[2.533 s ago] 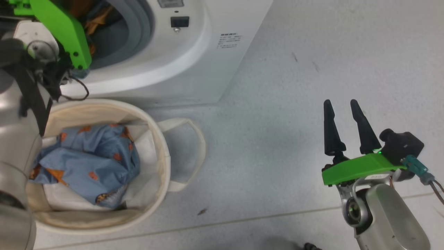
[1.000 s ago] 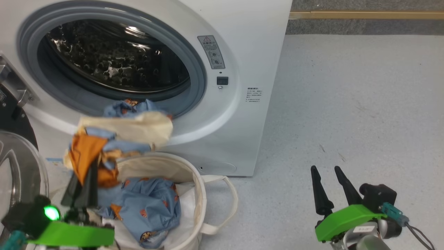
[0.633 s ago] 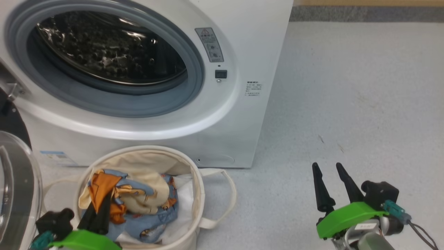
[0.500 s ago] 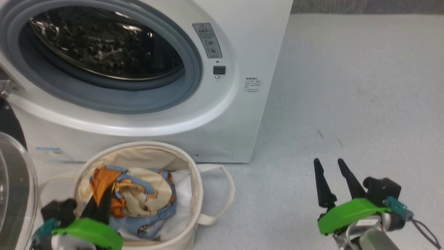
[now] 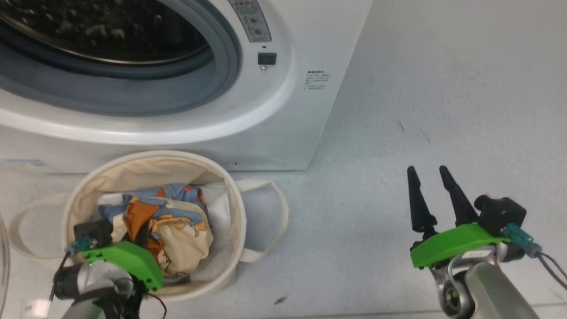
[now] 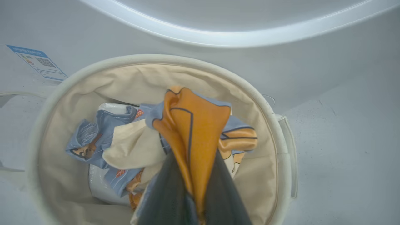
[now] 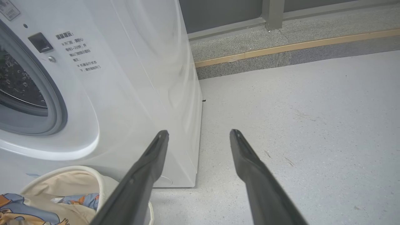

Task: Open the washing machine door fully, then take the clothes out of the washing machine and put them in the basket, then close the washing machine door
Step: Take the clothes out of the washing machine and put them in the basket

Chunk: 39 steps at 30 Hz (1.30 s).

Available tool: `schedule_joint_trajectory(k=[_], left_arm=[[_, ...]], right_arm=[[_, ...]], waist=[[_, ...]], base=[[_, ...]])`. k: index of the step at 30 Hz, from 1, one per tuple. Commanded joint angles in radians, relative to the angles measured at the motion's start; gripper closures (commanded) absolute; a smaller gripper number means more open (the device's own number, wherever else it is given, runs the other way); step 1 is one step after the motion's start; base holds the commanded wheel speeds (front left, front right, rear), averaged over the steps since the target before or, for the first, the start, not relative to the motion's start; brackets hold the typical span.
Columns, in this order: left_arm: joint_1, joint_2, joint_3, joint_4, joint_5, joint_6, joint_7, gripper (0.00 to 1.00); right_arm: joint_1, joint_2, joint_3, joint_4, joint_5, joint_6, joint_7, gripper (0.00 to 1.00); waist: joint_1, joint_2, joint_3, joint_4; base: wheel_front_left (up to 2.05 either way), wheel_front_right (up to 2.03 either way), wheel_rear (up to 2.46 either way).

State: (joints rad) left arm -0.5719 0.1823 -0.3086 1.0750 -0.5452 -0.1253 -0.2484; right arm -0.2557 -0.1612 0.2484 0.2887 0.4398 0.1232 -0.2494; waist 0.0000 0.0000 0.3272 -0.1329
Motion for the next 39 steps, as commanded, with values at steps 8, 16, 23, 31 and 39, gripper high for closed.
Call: schedule_joint_trajectory(k=[8,16,23,31,39], left_arm=[[-0.126,0.026,-0.023,0.154,-0.047,-0.005,0.001,1.00],[-0.153,0.022,-0.048,0.203,-0.054,-0.005,0.021,0.76],[-0.130,0.018,-0.096,0.206,-0.053,-0.005,0.003,0.00],[-0.095,0.053,-0.139,0.172,-0.041,-0.005,-0.012,0.00],[0.002,0.116,0.005,-0.189,0.036,0.029,-0.013,0.00]], right_arm=[[-0.037,-0.017,-0.008,-0.055,-0.017,0.008,-0.012,0.00],[-0.048,-0.016,-0.002,-0.054,-0.020,0.008,-0.012,0.00],[-0.036,-0.010,0.003,-0.035,-0.010,0.008,-0.012,0.00],[-0.017,-0.010,0.020,-0.012,-0.001,0.008,-0.012,0.00],[0.014,-0.010,0.023,0.005,0.006,0.008,-0.012,0.00]], waist=[[0.0000,0.0000,0.091,-0.013],[0.0000,0.0000,0.098,-0.021],[0.0000,0.0000,0.048,-0.020],[0.0000,0.0000,-0.052,-0.004],[0.0000,0.0000,-0.143,0.024]], base=[[0.00,0.00,0.00],[0.00,0.00,0.00],[0.00,0.00,0.00],[0.00,0.00,0.00],[0.00,0.00,0.00]])
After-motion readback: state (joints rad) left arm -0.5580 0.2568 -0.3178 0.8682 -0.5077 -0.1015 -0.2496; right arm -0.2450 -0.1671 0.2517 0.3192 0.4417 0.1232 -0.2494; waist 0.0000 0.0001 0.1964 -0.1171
